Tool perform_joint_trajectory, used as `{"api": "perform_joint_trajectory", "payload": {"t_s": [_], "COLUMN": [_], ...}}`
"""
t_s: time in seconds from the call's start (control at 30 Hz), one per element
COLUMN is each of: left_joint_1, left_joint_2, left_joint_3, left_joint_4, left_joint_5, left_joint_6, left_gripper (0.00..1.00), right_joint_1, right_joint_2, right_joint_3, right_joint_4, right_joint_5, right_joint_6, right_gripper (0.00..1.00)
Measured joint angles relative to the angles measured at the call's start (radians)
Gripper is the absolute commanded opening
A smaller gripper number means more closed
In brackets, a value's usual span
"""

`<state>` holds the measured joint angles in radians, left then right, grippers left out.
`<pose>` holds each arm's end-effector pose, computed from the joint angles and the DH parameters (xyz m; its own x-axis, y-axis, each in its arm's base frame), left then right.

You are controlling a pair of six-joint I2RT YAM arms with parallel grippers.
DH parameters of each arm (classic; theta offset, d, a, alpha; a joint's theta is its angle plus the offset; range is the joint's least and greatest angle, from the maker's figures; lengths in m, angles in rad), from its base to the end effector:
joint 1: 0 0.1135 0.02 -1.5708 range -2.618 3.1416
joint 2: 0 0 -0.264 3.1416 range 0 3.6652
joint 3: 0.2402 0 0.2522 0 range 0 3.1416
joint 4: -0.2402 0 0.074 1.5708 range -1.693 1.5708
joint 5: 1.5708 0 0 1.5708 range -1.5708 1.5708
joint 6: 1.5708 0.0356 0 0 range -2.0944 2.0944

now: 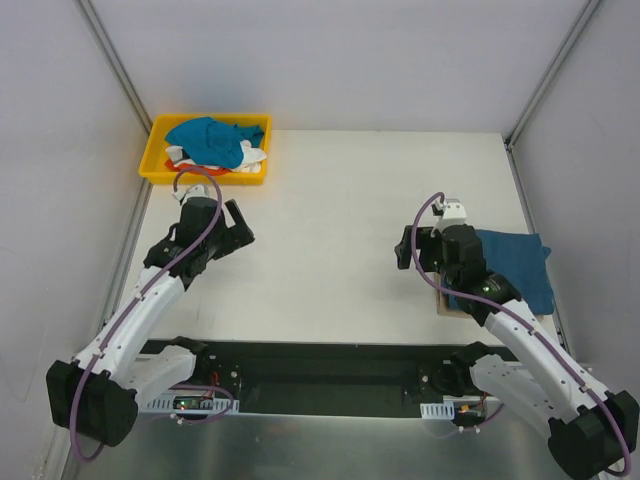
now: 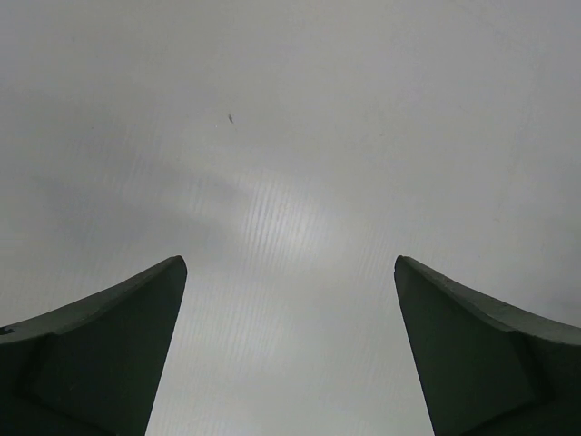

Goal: Fold and stack the t-shirts
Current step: Grab crumpled tshirt from bin with the left arm

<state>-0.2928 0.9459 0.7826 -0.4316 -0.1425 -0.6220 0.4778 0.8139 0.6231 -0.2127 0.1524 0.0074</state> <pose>0.2001 -0.0550 0.2858 -0.5369 -0.4405 -0.7195 -0.1720 0.8921 -0.4179 0.1721 0.0830 0.2750 -0.3511 -0.1736 -0.9201 -0.3279 0.9432 -0.0528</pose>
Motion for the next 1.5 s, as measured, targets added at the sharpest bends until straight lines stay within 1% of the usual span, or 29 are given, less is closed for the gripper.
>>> {"api": "perform_joint_trajectory", "payload": {"t_s": [0.1,0.2,0.33,0.43,0.5,0.7,0.8,0.83,0.9,0.93,1.0,1.03,1.07,1.1,1.33,1.5], "left_joint_1": [0.001,0.024,0.095,0.151,0.175,0.240,0.269,0.274,0.286,0.288,0.293,0.292,0.292,0.292,0.292,0.292], "left_joint_2": [0.097,0.246,0.481,0.685,0.801,1.089,1.227,1.258,1.323,1.344,1.377,1.387,1.392,1.393,1.373,1.279], "left_joint_3": [0.106,0.275,0.557,0.800,0.921,1.164,1.284,1.308,1.363,1.380,1.407,1.413,1.420,1.426,1.442,1.426], "left_joint_4": [-0.025,-0.024,-0.012,0.002,0.016,0.021,0.016,0.014,0.008,0.006,0.003,0.001,-0.003,-0.004,-0.015,-0.033], "left_joint_5": [-0.040,-0.079,-0.095,-0.098,-0.106,-0.121,-0.111,-0.107,-0.105,-0.105,-0.117,-0.129,-0.136,-0.143,-0.153,-0.119], "left_joint_6": [0.001,0.014,0.065,0.125,0.167,0.261,0.297,0.305,0.327,0.335,0.354,0.366,0.378,0.390,0.436,0.427], "left_gripper": [0.99,0.99,0.99,0.99,0.99,0.99,0.90,0.82,0.70,0.60,0.51,0.44,0.15,0.01,0.00,0.00], "right_joint_1": [0.000,0.000,0.000,0.000,0.000,0.000,0.000,0.000,0.000,0.000,0.001,0.001,0.001,0.001,0.001,0.001], "right_joint_2": [0.001,0.013,0.048,0.077,0.093,0.165,0.199,0.206,0.215,0.217,0.221,0.222,0.222,0.222,0.215,0.165], "right_joint_3": [-0.006,-0.006,-0.006,-0.006,-0.006,0.015,0.031,0.034,0.040,0.041,0.045,0.046,0.047,0.047,0.047,0.047], "right_joint_4": [0.001,0.000,-0.003,-0.008,-0.011,-0.034,-0.039,-0.041,-0.047,-0.047,-0.054,-0.055,-0.056,-0.058,-0.068,-0.076], "right_joint_5": [-0.003,-0.003,0.002,0.004,0.012,0.048,0.053,0.053,0.053,0.053,0.053,0.053,0.053,0.053,0.053,0.053], "right_joint_6": [0.001,0.001,0.000,0.000,0.000,0.000,0.000,0.000,0.000,0.000,0.000,0.000,0.000,0.000,0.000,0.000], "right_gripper": [0.97,0.97,0.97,0.97,0.97,0.97,0.97,0.97,0.97,0.97,0.97,0.97,0.98,0.98,0.98,0.98]}}
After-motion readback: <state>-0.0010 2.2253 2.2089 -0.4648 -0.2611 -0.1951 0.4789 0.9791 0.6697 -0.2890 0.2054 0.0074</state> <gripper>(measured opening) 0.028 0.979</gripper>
